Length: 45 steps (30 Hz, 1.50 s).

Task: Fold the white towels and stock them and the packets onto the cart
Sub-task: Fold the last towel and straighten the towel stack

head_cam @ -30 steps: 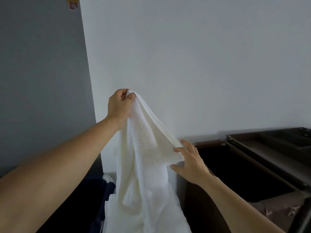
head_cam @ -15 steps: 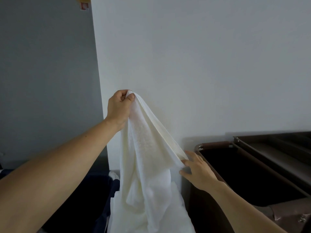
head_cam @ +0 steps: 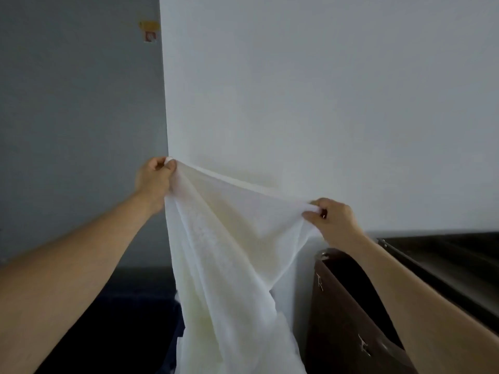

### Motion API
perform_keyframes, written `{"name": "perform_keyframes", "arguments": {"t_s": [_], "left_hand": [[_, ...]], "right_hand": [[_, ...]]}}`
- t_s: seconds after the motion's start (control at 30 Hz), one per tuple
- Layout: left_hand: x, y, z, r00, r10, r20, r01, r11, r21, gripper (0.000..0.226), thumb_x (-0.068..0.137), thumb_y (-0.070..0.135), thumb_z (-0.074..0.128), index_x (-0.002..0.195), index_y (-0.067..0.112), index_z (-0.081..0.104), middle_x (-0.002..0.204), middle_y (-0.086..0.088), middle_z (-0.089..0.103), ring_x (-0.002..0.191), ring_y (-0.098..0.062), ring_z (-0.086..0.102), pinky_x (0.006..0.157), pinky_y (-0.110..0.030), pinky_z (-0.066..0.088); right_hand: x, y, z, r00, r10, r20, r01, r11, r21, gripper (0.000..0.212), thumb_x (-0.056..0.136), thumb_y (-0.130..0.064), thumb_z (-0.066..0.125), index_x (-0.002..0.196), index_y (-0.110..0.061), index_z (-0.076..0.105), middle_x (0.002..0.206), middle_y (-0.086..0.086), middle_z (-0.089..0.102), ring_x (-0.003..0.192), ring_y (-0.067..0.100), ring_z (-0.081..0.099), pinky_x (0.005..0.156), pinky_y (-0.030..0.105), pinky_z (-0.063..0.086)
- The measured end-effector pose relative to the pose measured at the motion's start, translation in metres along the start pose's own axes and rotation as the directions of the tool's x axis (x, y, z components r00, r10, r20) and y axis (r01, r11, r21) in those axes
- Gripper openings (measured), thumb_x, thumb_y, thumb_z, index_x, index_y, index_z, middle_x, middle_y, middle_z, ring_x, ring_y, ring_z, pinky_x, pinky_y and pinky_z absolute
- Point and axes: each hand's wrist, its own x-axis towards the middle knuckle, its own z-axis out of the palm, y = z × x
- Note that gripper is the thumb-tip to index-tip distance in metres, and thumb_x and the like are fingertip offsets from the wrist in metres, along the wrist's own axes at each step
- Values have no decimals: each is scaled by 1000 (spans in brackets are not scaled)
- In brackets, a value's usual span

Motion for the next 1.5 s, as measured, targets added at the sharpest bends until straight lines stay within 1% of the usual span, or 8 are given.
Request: {"name": "perform_keyframes", "arguments": {"t_s": [0.23, 0.47, 0.63, 0.8, 0.97, 1.07, 1.2, 1.5], "left_hand": [[44, 100, -7, 992, 69, -106, -82, 988, -132, 10, 101, 25, 54, 95, 18, 59, 80, 7, 56, 71, -9, 52, 60, -25, 41], [35, 96, -22, 997, 34, 68, -33, 999, -17, 37, 104, 12, 47, 67, 13, 46, 43, 6, 49, 37, -3, 42, 47, -24, 34], [40, 161, -6, 969, 209, -131, -215, 976, -29, 21, 100, 24, 51, 109, 7, 61, 91, -4, 62, 78, -17, 58, 69, -31, 49], [22, 135, 0, 974, 222, -32, -209, 949, 238, 17, 99, 12, 45, 90, 8, 59, 68, -7, 55, 71, -22, 55, 47, -27, 37], [25, 163, 4, 953, 281, -112, -264, 954, 145, 25, 104, 26, 43, 109, 9, 60, 89, -6, 59, 82, -21, 56, 51, -25, 37], [21, 151, 2, 977, 215, 1, -207, 938, 279, 23, 104, 20, 44, 107, 5, 61, 94, -11, 59, 85, -20, 54, 55, -24, 37], [14, 144, -2, 971, 239, 18, -237, 946, 223, 31, 103, 16, 48, 72, 20, 50, 68, 0, 52, 40, 3, 53, 36, -11, 34], [16, 145, -12, 992, -16, 122, 9, 998, 60, 19, 102, 23, 53, 83, 21, 50, 80, -2, 51, 59, -12, 40, 33, -14, 30]], "right_hand": [[87, -109, -72, 886, -48, -462, 188, 946, 263, 19, 90, -16, 66, 105, -25, 73, 92, -11, 67, 80, 12, 62, 75, 21, 48], [99, -105, -80, 941, -17, -339, 65, 989, 133, 18, 89, -13, 65, 93, -31, 69, 92, -3, 68, 89, 21, 62, 71, 26, 48], [114, -140, -106, 774, -5, -633, 143, 975, 168, 32, 95, -16, 56, 126, -25, 57, 97, -5, 58, 96, 24, 58, 79, 26, 38], [114, -129, -103, 900, 266, -346, -163, 940, 299, 21, 91, -8, 54, 108, -9, 68, 85, 9, 65, 75, 29, 62, 70, 36, 50], [112, -153, -122, 822, 242, -515, 120, 811, 572, 13, 96, -11, 52, 100, -22, 59, 92, 2, 67, 54, 20, 70, 55, 35, 60], [105, -146, -113, 866, 255, -430, 37, 825, 563, 13, 95, -10, 53, 104, -16, 61, 86, 3, 67, 58, 26, 71, 66, 47, 62], [95, -130, -110, 838, 251, -485, 75, 827, 557, 12, 97, -14, 55, 107, -19, 59, 89, 2, 69, 60, 22, 72, 70, 41, 62], [88, -126, -114, 827, 192, -528, 112, 864, 491, 21, 97, -16, 56, 117, -18, 59, 93, 9, 72, 60, 16, 70, 55, 27, 58]]}}
